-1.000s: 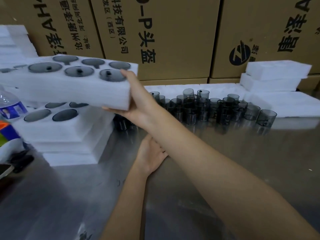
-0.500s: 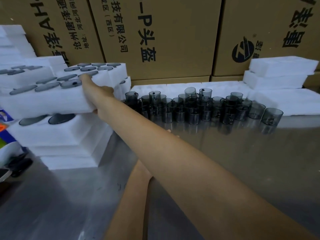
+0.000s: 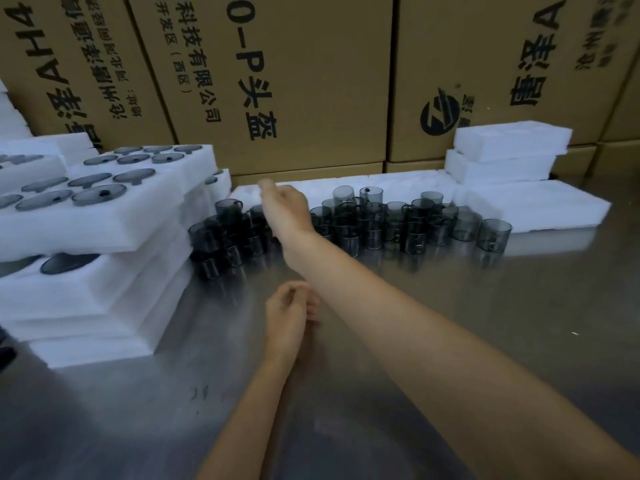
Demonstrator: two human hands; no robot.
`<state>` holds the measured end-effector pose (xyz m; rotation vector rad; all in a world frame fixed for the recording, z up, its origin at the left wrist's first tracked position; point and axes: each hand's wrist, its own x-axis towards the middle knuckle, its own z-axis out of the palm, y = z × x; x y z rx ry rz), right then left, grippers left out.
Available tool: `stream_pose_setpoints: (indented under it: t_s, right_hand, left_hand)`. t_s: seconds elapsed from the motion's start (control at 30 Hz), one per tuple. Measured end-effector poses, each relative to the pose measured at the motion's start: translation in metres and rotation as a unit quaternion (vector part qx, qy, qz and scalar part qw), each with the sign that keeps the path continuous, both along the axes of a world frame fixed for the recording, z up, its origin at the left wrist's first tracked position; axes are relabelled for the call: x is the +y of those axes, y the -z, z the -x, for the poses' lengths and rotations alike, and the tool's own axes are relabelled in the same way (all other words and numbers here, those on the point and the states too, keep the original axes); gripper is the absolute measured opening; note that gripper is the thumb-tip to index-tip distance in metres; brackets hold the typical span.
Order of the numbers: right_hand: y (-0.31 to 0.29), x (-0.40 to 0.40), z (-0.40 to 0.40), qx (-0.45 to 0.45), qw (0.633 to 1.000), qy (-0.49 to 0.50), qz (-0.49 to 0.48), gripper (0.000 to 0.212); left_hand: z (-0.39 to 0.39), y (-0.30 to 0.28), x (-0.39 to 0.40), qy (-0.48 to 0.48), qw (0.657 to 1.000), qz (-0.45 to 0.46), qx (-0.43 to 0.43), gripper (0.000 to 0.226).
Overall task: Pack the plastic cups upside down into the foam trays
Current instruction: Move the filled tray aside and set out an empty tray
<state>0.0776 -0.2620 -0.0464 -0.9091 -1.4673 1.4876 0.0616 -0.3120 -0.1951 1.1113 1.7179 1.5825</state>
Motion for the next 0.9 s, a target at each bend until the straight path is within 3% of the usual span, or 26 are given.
stream_pose_setpoints:
  t_s: [0.1, 0.23, 0.3, 0.4, 0.5, 0.7, 0.9]
  right_hand:
    - [0.017, 0.035, -0.059, -0.011, 0.994, 0.087, -0.059, 0.02]
    - [0.038, 0.091, -0.138, -0.103, 0.966, 0.198, -0.132, 0.019]
    - [0.05, 0.117, -0.177, -0.199, 0.925, 0.252, -0.203, 0.022]
    - [0.069, 0.161, -0.239, -0.378, 0.833, 0.271, -0.298, 0.03]
    - [0.078, 0.206, -0.296, -0.491, 0.776, 0.275, -0.286, 0.04]
    - [0.081, 0.266, -0.36, -0.64, 0.731, 0.183, -0.149, 0.075]
    - [0.102, 0.29, -0.363, -0.646, 0.731, 0.162, -0.146, 0.059]
  left_hand:
    - [-0.018, 0.006, 0.014, 0.033, 0.994, 0.047, 0.091, 0.019]
    - [-0.051, 0.011, 0.05, 0.053, 0.947, 0.088, 0.306, 0.012]
    - [-0.069, 0.011, 0.066, 0.053, 0.915, 0.101, 0.386, 0.018]
    - [-0.091, 0.011, 0.09, 0.068, 0.854, 0.087, 0.508, 0.024]
    - [-0.095, 0.011, 0.108, 0.074, 0.839, 0.076, 0.534, 0.021]
    - [-0.091, 0.01, 0.13, 0.072, 0.844, 0.091, 0.523, 0.013]
    - [-0.095, 0.006, 0.134, 0.054, 0.857, 0.091, 0.504, 0.014]
